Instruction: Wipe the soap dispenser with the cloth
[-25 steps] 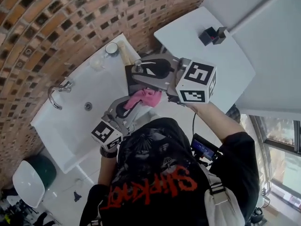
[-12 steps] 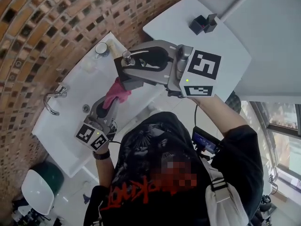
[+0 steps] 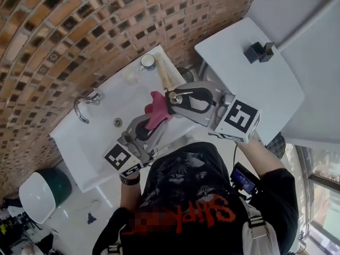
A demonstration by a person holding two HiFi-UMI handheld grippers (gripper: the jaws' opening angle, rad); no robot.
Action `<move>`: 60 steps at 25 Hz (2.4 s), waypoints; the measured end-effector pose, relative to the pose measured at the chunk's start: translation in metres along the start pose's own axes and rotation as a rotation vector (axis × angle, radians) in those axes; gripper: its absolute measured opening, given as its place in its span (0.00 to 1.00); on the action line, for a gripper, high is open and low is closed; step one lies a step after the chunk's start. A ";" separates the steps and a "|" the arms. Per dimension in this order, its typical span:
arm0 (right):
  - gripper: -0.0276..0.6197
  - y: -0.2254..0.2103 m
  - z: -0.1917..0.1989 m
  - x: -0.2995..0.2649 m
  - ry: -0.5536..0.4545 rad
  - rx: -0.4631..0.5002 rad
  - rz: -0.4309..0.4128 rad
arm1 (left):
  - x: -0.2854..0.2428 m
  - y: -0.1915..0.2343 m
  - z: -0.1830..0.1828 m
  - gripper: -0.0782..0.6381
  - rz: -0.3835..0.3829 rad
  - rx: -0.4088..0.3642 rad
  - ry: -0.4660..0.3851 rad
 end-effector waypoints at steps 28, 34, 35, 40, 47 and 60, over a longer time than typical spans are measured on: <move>0.25 0.080 -0.029 0.034 -0.061 0.134 -0.569 | 0.022 -0.018 -0.033 0.18 0.564 -0.168 0.070; 0.25 0.079 -0.055 0.048 -0.130 0.157 -0.579 | 0.011 -0.009 -0.003 0.18 0.522 -0.209 0.174; 0.25 0.078 -0.062 0.052 -0.155 0.154 -0.580 | 0.009 -0.006 0.007 0.18 0.488 -0.245 0.218; 0.25 0.048 -0.094 0.087 -0.390 0.086 -0.490 | -0.001 -0.004 0.034 0.18 0.405 -0.260 0.291; 0.25 0.009 -0.041 0.063 -0.190 0.145 -0.237 | 0.037 -0.041 -0.032 0.18 0.360 -0.305 0.035; 0.25 0.013 -0.013 0.020 -0.321 -0.206 -0.387 | 0.023 -0.038 -0.050 0.18 0.189 -0.254 -0.057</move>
Point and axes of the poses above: the fingertips, and each gripper's own axes: x backward along the fingers, y to its left, z out of its underside, the point moved 5 cm from there along x, backward along the fingers, and after that the axes turned 1 degree about x, right-handed, at the moved point
